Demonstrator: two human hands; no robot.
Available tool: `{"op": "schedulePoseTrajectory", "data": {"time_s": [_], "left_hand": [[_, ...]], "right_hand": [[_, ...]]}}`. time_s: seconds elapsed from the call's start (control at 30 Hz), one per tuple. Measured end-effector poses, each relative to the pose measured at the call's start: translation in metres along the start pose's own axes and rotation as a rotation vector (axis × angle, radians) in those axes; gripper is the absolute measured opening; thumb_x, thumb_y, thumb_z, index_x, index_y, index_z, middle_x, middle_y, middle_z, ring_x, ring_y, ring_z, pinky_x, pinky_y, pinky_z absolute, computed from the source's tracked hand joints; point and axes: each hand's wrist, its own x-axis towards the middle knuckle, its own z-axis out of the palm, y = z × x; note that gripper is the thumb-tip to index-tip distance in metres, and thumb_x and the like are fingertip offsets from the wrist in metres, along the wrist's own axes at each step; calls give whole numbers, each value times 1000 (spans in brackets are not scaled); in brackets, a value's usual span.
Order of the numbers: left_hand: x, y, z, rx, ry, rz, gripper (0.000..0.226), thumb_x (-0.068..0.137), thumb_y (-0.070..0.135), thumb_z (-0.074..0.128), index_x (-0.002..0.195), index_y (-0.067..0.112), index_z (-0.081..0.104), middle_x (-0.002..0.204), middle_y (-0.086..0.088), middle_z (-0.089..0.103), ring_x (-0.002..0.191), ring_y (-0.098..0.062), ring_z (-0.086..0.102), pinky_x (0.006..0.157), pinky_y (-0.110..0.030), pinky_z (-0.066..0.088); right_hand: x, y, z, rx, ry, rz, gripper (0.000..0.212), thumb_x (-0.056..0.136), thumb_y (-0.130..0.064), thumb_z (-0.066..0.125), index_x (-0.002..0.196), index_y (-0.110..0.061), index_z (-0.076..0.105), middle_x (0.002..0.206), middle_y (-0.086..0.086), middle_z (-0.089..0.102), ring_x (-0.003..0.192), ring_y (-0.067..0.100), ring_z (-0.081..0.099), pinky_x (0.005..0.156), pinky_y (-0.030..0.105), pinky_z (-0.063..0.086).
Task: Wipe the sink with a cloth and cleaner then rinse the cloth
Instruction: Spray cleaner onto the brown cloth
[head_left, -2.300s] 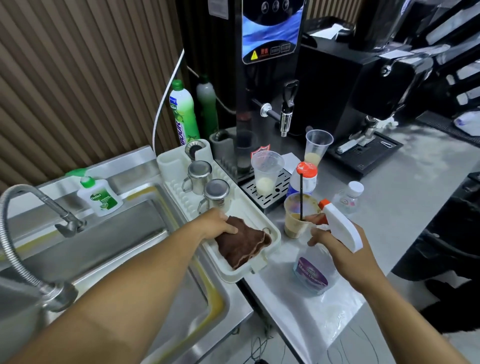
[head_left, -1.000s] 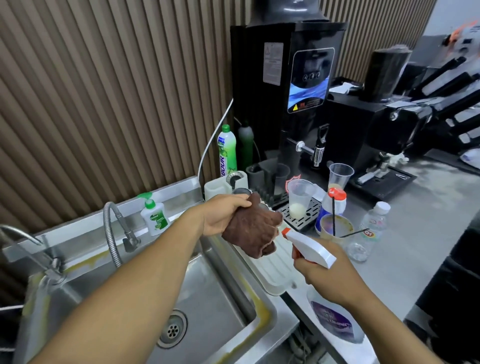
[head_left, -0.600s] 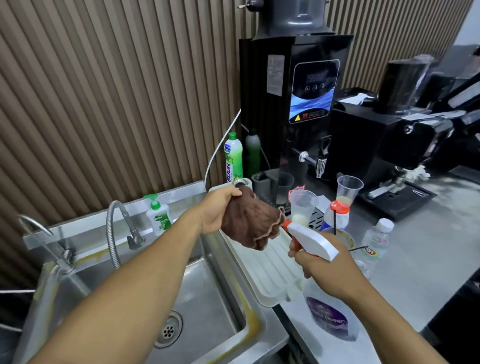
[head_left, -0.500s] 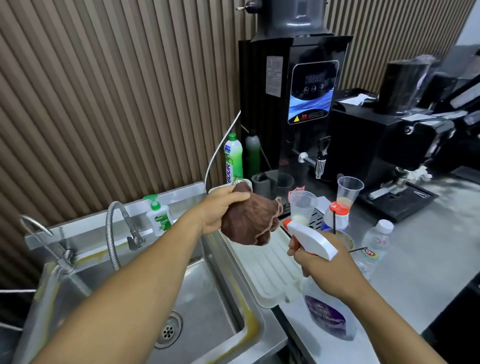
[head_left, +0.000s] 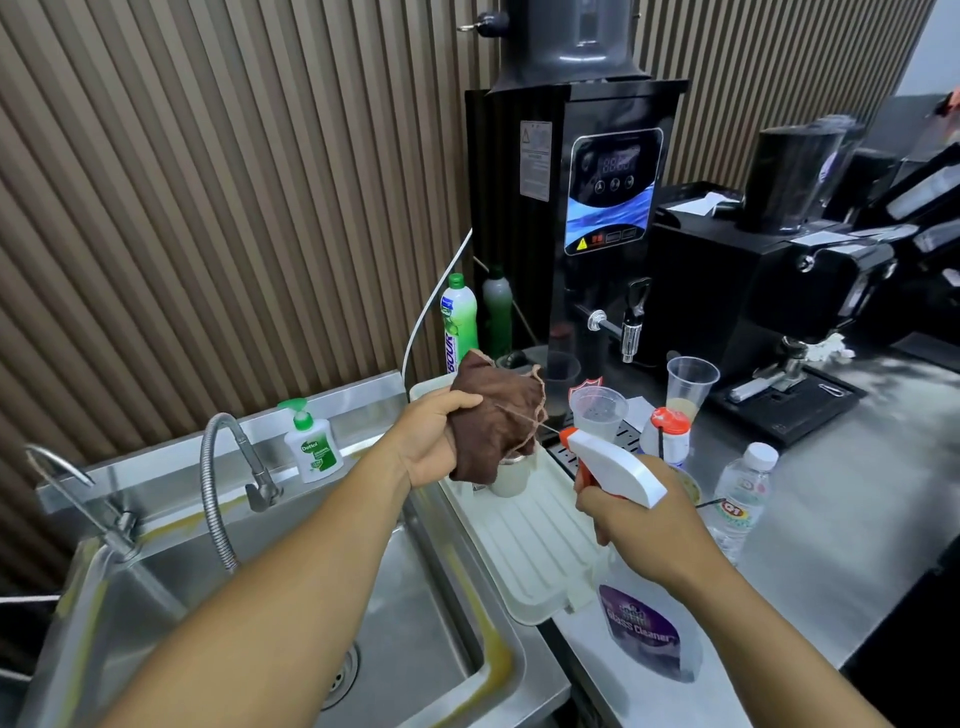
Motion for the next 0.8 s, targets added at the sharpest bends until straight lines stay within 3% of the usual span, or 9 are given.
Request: {"op": "schedulePoseTrajectory", "data": {"time_s": [0.13, 0.27, 0.53, 0.67, 0.8], "left_hand": [[1, 0, 0, -37, 12, -45, 30, 101, 9, 45, 126, 5, 62, 118, -18, 72, 100, -32, 73, 83, -43, 60], [1, 1, -5, -40, 23, -91, 37, 103, 18, 47, 136, 4, 57, 128, -19, 67, 112, -35, 67, 91, -47, 55], [-4, 5, -13, -60, -49, -116, 41, 104, 25, 45, 137, 4, 55, 129, -21, 66, 111, -38, 69, 80, -49, 60], [-3, 8, -17, -65, -40, -84, 48, 103, 30, 44, 140, 0, 53, 136, -21, 61, 120, -38, 63, 93, -48, 54], [-5, 13, -17, -77, -52, -104, 46, 104, 34, 40, 128, 1, 62, 130, -19, 66, 110, -34, 69, 94, -46, 50]], "right_hand": [[3, -1, 4, 34, 49, 10, 11, 82, -1, 64, 73, -8, 61, 60, 1, 53, 53, 16, 47, 48, 20, 43], [4, 0, 7, 53, 87, 25, 14, 83, -1, 62, 72, -9, 59, 61, 3, 53, 51, 16, 48, 48, 23, 42], [1, -2, 14, -7, 34, 35, 9, 81, -2, 62, 73, -6, 58, 59, 4, 51, 53, 16, 48, 51, 26, 44], [-3, 0, 20, -25, 29, 49, 12, 80, -3, 61, 71, -7, 56, 56, 2, 49, 53, 16, 46, 46, 19, 40], [-3, 0, 22, 5, 64, 60, 12, 81, -6, 62, 71, -12, 59, 59, 2, 51, 53, 18, 48, 49, 22, 43]]}}
